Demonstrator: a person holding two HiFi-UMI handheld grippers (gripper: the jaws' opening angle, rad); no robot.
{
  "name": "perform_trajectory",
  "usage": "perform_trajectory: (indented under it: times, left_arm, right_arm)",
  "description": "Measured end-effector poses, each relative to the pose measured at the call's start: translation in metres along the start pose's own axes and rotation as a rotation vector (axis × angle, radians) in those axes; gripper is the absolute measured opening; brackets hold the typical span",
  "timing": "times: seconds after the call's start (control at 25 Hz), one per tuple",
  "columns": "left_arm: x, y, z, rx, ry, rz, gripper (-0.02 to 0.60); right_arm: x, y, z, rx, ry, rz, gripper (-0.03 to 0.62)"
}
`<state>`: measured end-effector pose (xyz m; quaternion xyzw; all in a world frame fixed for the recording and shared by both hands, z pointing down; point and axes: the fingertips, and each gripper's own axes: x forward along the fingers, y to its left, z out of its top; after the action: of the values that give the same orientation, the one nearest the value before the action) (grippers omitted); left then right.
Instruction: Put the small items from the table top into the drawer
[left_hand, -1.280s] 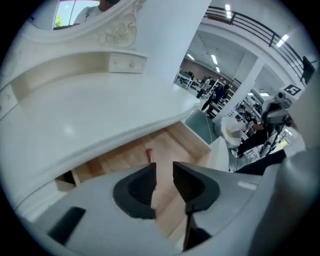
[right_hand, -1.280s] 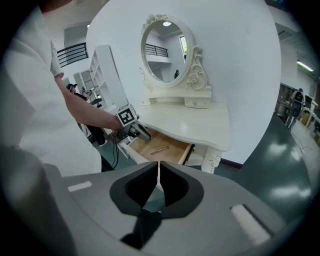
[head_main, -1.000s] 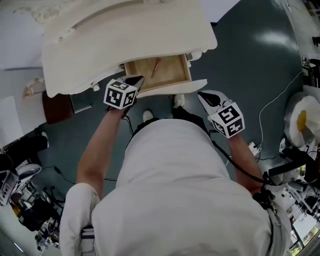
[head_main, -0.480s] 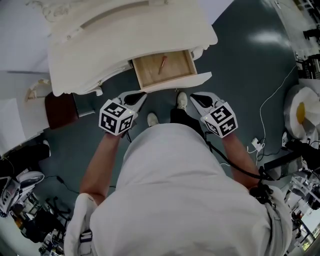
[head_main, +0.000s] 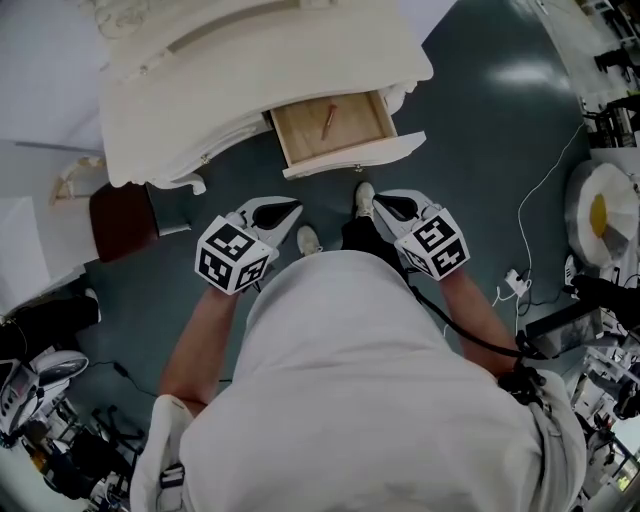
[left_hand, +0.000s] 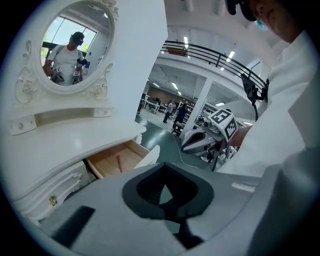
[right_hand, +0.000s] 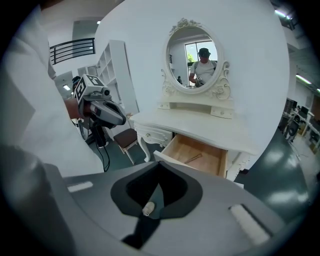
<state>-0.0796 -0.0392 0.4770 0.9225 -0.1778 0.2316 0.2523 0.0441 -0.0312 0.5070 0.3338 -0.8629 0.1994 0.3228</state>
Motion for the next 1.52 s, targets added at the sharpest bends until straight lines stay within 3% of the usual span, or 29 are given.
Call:
perform_trajectory:
  times: [0.24, 0.64, 1.52]
  left_arm:
    - [-0.032, -0.029, -0.011, 0.049, -0.011, -0.008, 0.002]
    - [-0.032, -0.041, -0.015, 0.047, -0.035, -0.033, 0.002]
    - [-0.048, -0.025, -0.031, 0.031, -0.032, -0.008, 0.002]
  right_arm:
    - [-0.014, 0.042, 0.006, -0.021, -0.008, -0.008, 0.002]
    - [-0.013, 0.053, 0.008, -0.057, -0.004, 0.007, 0.002]
    - [0.007, 0.066, 0.015, -0.096, 0.0, 0.011, 0.002]
